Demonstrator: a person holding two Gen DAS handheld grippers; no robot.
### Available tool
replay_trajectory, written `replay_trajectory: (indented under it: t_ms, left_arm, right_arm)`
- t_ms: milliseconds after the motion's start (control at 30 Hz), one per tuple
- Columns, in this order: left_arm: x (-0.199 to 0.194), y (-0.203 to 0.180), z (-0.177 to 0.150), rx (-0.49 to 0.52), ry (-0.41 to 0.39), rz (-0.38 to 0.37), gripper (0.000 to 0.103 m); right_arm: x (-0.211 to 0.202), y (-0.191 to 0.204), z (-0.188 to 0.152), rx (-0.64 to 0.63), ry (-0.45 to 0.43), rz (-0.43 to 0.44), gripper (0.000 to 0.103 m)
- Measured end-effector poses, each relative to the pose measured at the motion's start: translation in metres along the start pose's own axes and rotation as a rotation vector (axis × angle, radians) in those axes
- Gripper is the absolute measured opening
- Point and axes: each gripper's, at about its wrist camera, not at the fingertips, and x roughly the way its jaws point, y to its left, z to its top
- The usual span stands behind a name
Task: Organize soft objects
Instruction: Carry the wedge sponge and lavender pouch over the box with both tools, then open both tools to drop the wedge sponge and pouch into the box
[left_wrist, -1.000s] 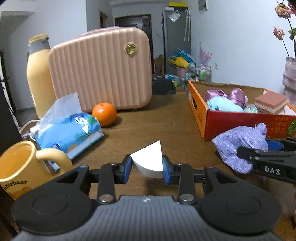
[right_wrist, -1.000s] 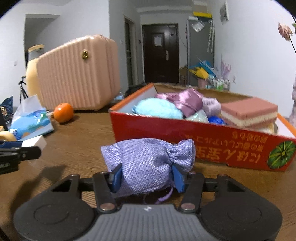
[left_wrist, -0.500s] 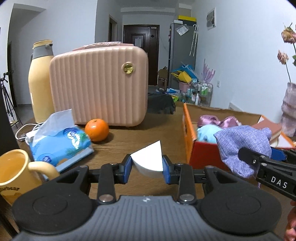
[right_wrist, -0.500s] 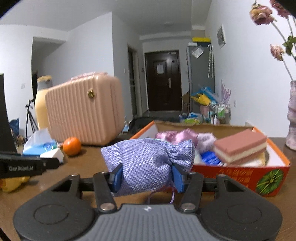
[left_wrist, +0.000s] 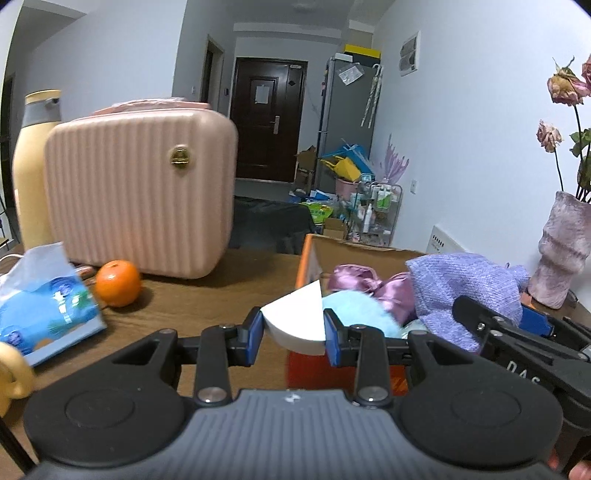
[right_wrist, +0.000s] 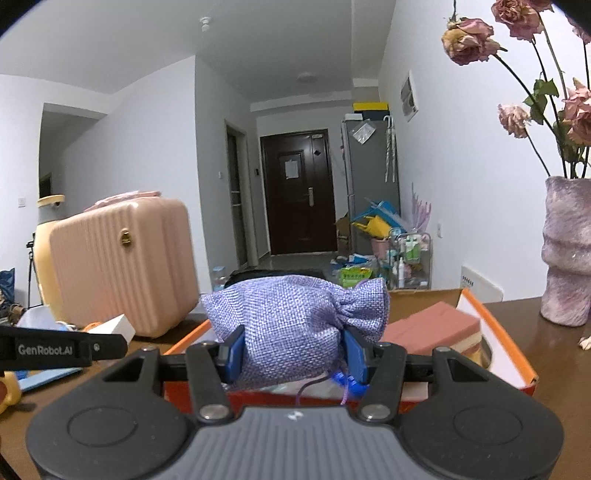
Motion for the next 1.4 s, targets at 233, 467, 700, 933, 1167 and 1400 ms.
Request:
replay_trajectory:
  t_ms: [233, 467, 700, 933, 1167, 1400]
  left_arm:
    - [0.024, -0.027, 0.006, 0.017, -0.005, -0.024, 0.035]
    - [0.048, -0.046, 0.013, 0.035, -0.01, -0.032, 0.035]
    - [0.069, -0.059, 0.019, 0.053, -0.009, -0.042, 0.035]
    - [0.082, -0.069, 0.022, 0.079, -0.02, -0.039, 0.035]
    - [0.098, -0.078, 0.025, 0.1, -0.019, -0.041, 0.035]
    - [0.108, -0.079, 0.024, 0.094, 0.001, -0.039, 0.035]
  right_arm:
    - [0.021, -0.022, 0.007, -0.01, -0.024, -0.029, 0.053]
    - [0.039, -0.037, 0.012, -0.023, -0.032, -0.048, 0.053]
    - [0.054, -0.048, 0.016, -0.042, -0.035, -0.065, 0.053]
    - [0.065, -0.054, 0.015, -0.059, -0.036, -0.084, 0.053]
    - [0.074, -0.056, 0.014, -0.082, -0.031, -0.102, 0.053]
    - [0.081, -0.057, 0.012, -0.096, -0.01, -0.113, 0.055]
